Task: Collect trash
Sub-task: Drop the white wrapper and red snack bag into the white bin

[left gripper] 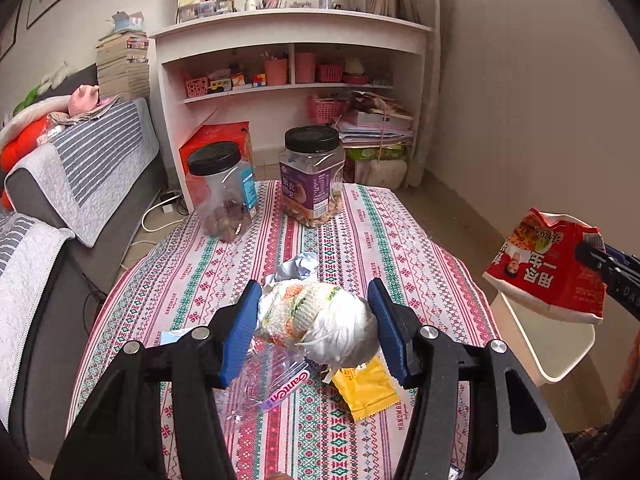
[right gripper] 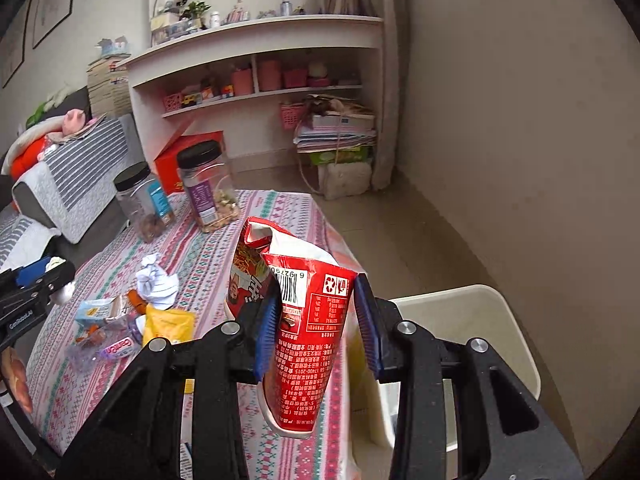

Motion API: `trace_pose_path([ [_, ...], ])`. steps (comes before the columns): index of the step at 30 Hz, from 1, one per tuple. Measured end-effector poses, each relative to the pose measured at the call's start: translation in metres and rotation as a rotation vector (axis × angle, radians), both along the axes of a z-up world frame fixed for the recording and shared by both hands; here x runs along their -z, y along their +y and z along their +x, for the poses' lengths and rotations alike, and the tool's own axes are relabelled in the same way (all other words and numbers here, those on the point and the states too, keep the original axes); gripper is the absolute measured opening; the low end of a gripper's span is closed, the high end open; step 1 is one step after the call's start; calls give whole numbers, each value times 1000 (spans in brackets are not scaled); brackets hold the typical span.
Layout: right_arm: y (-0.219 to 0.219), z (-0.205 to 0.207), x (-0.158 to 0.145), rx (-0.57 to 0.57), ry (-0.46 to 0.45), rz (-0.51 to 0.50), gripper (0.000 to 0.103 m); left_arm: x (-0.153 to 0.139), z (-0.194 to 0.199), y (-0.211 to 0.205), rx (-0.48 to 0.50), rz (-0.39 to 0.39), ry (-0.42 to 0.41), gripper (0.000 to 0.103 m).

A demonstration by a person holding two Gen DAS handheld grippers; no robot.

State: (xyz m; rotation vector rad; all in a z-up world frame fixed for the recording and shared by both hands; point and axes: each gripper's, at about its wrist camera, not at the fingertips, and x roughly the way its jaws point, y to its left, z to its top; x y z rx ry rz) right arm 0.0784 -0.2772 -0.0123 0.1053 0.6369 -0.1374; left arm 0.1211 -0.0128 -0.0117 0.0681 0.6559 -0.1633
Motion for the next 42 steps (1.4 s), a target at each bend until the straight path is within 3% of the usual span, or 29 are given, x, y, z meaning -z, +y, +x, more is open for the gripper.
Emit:
trace_pose_path([
  [14, -92, -32, 10, 346, 80, -162, 37, -2, -6, -74, 125, -51, 29, 55],
  [16, -104, -40, 11, 390, 81, -149, 47, -3, -7, -91, 149, -61, 35, 55],
  [18, -114, -50, 10, 439, 67, -147, 82, -5, -6, -109, 175, -72, 38, 55],
  [19, -117, -54, 9, 456, 58, -153, 86, -6, -8, -117, 188, -78, 40, 55],
  [24, -131, -69, 10, 480, 67, -142, 92, -10, -8, -168, 268, -118, 72, 55],
  [33, -149, -101, 21, 508, 102, -61, 94, -15, -4, -246, 394, -238, 174, 55],
  [37, -151, -106, 21, 517, 97, -52, 94, -19, 6, -269, 430, -285, 230, 64],
  [42, -147, -104, 19, 501, 80, -25, 95, -28, 3, -274, 430, -294, 222, 64],
])
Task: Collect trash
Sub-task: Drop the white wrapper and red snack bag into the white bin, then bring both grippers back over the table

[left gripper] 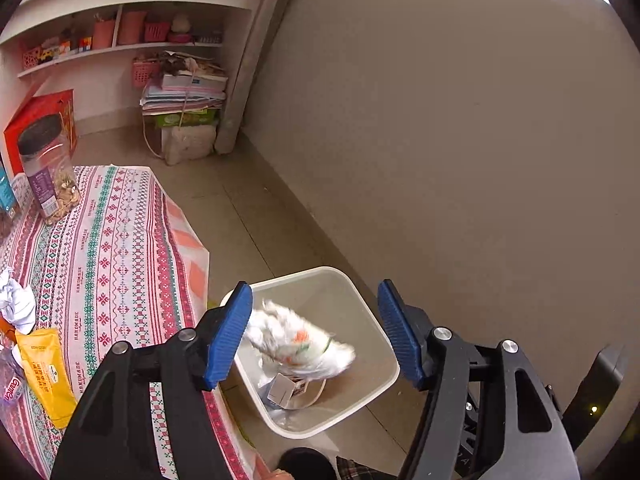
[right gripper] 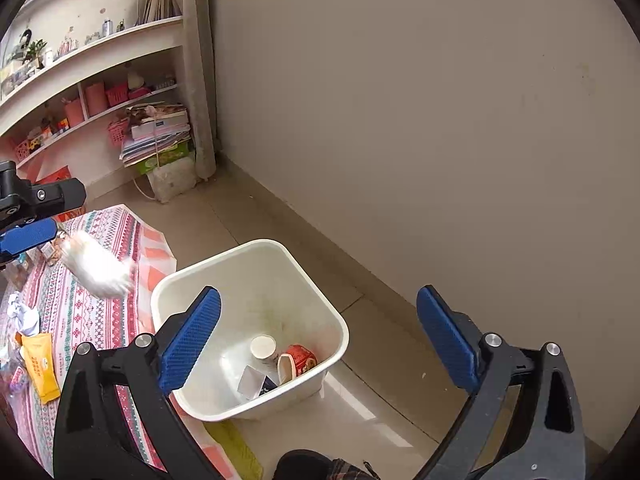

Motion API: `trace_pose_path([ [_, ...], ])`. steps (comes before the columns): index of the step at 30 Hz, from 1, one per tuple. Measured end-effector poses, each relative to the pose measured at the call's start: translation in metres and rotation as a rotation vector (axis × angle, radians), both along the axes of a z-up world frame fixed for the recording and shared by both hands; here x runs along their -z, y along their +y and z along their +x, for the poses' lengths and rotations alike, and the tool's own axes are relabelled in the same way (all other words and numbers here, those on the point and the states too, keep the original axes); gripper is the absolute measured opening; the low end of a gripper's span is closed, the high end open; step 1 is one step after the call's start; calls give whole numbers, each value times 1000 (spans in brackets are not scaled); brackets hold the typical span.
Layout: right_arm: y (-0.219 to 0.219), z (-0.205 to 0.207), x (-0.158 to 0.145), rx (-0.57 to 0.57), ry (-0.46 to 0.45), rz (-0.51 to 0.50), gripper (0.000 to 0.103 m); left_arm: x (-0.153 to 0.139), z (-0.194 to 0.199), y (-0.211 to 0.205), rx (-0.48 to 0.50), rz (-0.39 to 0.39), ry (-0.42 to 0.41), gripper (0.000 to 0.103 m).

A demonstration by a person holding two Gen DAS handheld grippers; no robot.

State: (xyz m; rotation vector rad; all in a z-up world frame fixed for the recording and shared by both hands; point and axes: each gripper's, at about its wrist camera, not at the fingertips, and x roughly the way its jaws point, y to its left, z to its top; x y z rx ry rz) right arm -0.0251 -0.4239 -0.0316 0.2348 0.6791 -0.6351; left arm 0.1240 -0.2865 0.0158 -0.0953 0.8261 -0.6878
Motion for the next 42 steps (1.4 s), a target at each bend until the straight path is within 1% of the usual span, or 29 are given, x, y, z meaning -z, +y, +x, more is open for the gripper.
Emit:
trace_pose_path([
  [2, 2, 0, -2, -3, -10, -3, 96, -1, -2, 4, -3, -2, 7, 64],
  [4, 4, 2, -4, -6, -18, 1, 96, -3, -3, 10, -18, 7, -11, 64],
  [8, 10, 6, -7, -23, -33, 9, 96, -4, -8, 24, -56, 57, -79, 64],
  [12, 22, 12, -10, -42, -61, 12, 96, -2, -16, 39, -97, 129, -151, 65],
  [14, 30, 18, -12, -61, -72, 16, 96, 0, -18, 48, -118, 148, -177, 69],
  [18, 49, 29, -16, -96, -84, 3, 96, 2, -21, 67, -166, 180, -216, 73],
  [23, 74, 44, -21, -136, -93, -27, 96, 3, -19, 93, -226, 213, -247, 79],
  [27, 92, 57, -22, -163, -110, -22, 96, 7, -18, 116, -278, 252, -269, 82],
  [29, 103, 63, -22, -182, -111, -27, 96, 11, -15, 129, -309, 272, -273, 85],
  [33, 128, 75, -20, -228, -109, -40, 96, 19, -10, 159, -363, 301, -266, 88],
  [36, 148, 84, -17, -266, -100, -50, 96, 28, -4, 182, -402, 340, -248, 88],
  [42, 186, 102, -10, -347, -70, -64, 96, 54, 19, 226, -457, 441, -182, 89],
])
